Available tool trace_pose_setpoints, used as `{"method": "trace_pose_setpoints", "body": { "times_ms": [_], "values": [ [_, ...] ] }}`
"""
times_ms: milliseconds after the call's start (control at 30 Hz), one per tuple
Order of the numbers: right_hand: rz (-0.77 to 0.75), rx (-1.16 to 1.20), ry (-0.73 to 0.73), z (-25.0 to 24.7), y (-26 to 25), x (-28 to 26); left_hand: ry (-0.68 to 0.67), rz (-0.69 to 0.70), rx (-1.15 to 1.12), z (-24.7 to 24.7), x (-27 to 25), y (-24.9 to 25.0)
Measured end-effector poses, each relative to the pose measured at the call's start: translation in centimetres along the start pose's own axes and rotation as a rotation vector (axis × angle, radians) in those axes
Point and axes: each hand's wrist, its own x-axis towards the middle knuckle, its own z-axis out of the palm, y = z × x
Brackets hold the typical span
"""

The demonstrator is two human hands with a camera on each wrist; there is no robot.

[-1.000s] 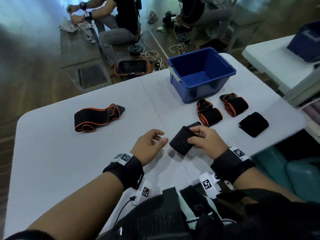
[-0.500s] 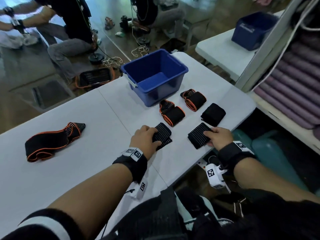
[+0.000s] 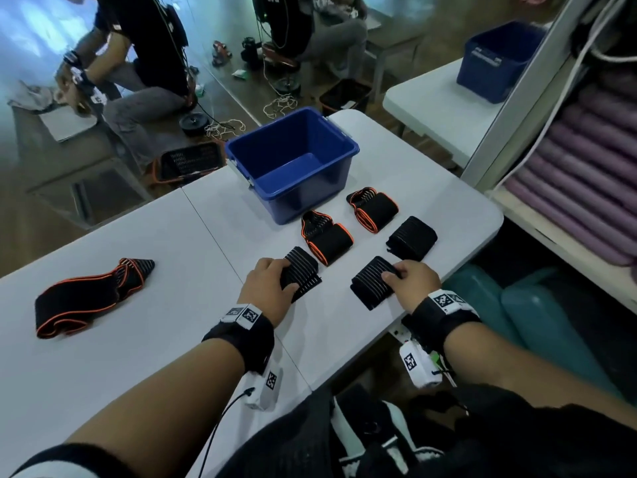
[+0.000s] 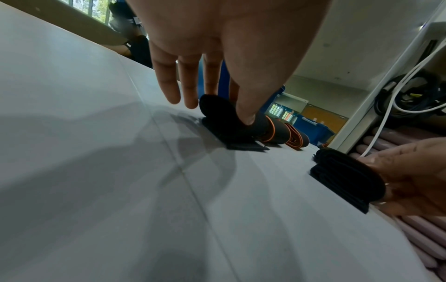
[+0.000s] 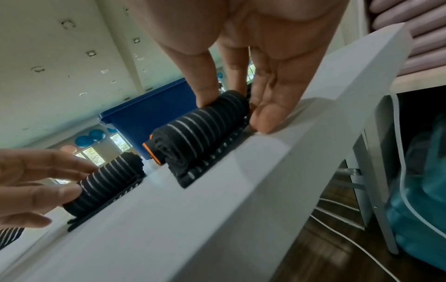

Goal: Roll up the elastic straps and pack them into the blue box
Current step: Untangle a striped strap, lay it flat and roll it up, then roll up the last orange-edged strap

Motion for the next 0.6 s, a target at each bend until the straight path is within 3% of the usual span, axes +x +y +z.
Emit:
{"method": "trace_pose_setpoints", "body": {
  "times_ms": [333,600],
  "values": [
    [-0.038,-0.183,-0.06,-2.3,-3.0,1.6,0.117,-0.077,-0.151,-1.7,-0.4,-0.9],
    [-0.251,-0.305,-0.049,-1.9,-12.8,1.9,0.208,-0.176,-0.104,-7.8,0.3,-8.9]
  ]
}}
